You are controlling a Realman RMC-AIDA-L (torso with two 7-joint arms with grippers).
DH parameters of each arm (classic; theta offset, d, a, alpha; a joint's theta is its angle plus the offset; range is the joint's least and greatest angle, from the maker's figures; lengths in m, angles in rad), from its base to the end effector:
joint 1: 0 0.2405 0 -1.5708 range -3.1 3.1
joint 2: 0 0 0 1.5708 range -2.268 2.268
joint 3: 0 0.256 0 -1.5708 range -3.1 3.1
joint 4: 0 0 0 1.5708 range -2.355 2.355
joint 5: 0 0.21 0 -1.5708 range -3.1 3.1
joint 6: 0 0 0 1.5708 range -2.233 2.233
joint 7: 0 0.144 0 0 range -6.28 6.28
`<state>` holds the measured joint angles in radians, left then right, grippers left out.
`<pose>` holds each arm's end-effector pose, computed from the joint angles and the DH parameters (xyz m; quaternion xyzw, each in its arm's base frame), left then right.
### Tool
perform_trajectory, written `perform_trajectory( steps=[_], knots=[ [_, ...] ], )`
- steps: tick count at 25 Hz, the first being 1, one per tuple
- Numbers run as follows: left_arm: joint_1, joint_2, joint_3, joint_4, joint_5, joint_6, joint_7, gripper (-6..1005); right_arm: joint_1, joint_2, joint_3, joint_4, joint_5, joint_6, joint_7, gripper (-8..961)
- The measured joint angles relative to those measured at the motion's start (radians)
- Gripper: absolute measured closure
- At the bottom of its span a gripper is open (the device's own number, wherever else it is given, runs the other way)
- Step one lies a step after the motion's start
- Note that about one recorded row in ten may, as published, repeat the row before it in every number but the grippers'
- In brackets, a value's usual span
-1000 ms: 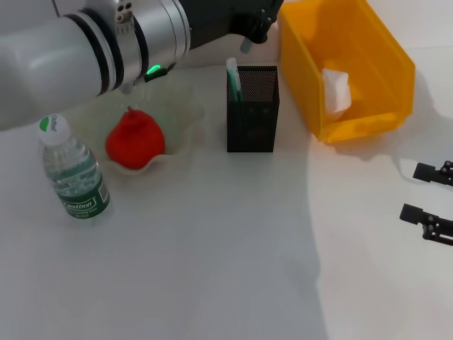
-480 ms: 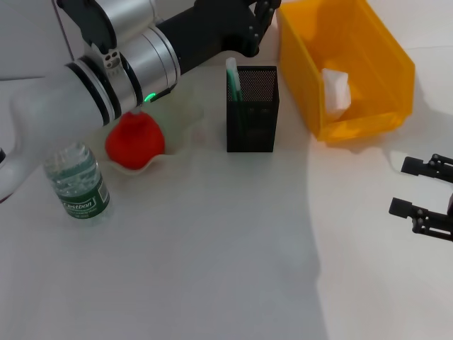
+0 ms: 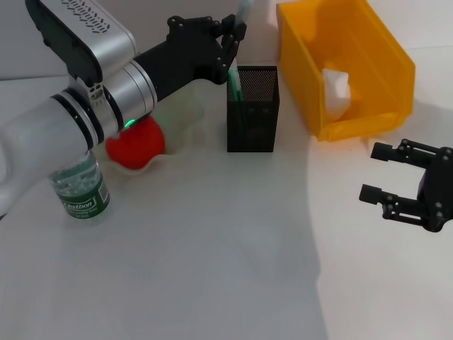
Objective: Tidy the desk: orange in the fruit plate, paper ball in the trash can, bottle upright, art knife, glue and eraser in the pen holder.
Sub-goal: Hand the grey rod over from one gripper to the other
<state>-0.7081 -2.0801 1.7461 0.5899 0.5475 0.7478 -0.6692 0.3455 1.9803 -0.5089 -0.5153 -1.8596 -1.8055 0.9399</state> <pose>-0.1273 0.4149 -0.0706 -0.8879 -0.0373 -0.3108 0.3371 0.3148 0.2650 0.0515 -0.9093 0.1046 0.3341 0.2252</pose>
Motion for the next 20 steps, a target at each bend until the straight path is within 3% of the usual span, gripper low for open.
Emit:
perform_trajectory(
  steps=[2,12,17,20],
  knots=[
    [0.000,0.000,-0.012,-0.049,-0.013,0.052,0.005,875,0.011,0.004,0.000,0.000,-0.006,0.001,0.004,243],
    [0.017,0.001,-0.016,-0.051,-0.011,0.200,0.008,876,0.021,0.015,0.012,-0.001,-0.016,0.015,0.013,243],
    [0.068,0.011,-0.021,-0.042,-0.009,0.283,-0.036,876,0.014,0.022,0.145,0.013,0.080,0.013,0.035,243],
    [0.117,0.023,-0.026,-0.042,-0.004,0.357,-0.076,875,0.009,0.046,0.229,0.025,0.192,0.009,0.035,246]
  ],
)
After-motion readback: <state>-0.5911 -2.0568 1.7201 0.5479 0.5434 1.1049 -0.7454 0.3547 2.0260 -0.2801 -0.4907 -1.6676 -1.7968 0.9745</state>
